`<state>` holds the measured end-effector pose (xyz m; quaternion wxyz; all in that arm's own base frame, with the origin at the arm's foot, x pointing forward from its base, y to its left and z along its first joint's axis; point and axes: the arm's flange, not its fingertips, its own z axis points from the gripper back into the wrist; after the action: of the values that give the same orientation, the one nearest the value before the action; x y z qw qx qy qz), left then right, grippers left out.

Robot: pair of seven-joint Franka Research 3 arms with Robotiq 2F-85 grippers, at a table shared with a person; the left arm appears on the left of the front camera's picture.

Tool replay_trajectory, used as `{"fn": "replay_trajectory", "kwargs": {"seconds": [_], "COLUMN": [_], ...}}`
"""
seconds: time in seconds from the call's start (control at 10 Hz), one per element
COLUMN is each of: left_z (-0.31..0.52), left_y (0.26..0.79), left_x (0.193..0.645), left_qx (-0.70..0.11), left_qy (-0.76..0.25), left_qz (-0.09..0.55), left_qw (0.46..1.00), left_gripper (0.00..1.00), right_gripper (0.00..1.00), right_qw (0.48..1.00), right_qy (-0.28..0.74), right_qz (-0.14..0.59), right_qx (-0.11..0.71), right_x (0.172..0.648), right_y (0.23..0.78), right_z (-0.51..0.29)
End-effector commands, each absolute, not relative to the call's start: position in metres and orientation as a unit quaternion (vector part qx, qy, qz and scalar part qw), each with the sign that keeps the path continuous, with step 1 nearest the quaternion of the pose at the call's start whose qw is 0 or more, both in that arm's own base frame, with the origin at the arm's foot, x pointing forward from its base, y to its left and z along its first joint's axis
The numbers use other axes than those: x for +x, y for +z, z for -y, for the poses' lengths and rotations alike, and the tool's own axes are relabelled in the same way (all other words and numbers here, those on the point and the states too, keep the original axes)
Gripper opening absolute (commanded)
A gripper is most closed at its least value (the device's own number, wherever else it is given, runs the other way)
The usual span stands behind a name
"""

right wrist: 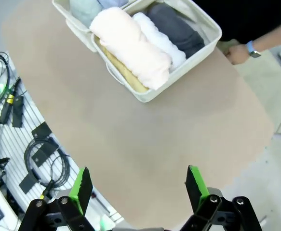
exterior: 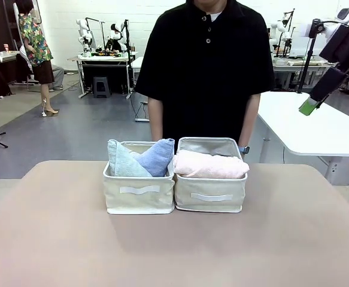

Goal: Sort the towels based on their folding style.
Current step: Pick up another triangle-folded towel from the table and place it in the left Fabric basket.

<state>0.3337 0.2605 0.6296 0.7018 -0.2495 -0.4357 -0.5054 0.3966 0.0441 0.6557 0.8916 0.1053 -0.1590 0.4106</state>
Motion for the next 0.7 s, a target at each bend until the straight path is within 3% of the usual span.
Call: {"fn": "replay_trajectory", "kwargs": {"seconds": [0.0,0.6], "left_z": [-0.2606,-0.2606], "left_y": [0.6298,0.6298], "left_x": [0.3317,0.3317], "left_qx": [-0.251,-0.251], "left_qy": [-0.506,-0.506], "left_qz": [0.439,0.439], "left_qw": [0.699,0.699], "left_gripper": [1.0,1.0], "right_gripper": [1.0,1.0], "right_qw": [0.889,0.889], "right_qy": [0.406,0.407], "right_qz": [0.184,0.185], "right_qx": [0.107,0.102], "right_x": [0.366,0.3644], "right_y": [0.6652,0.6737], "right_z": [-0.0322,-0.032]}}
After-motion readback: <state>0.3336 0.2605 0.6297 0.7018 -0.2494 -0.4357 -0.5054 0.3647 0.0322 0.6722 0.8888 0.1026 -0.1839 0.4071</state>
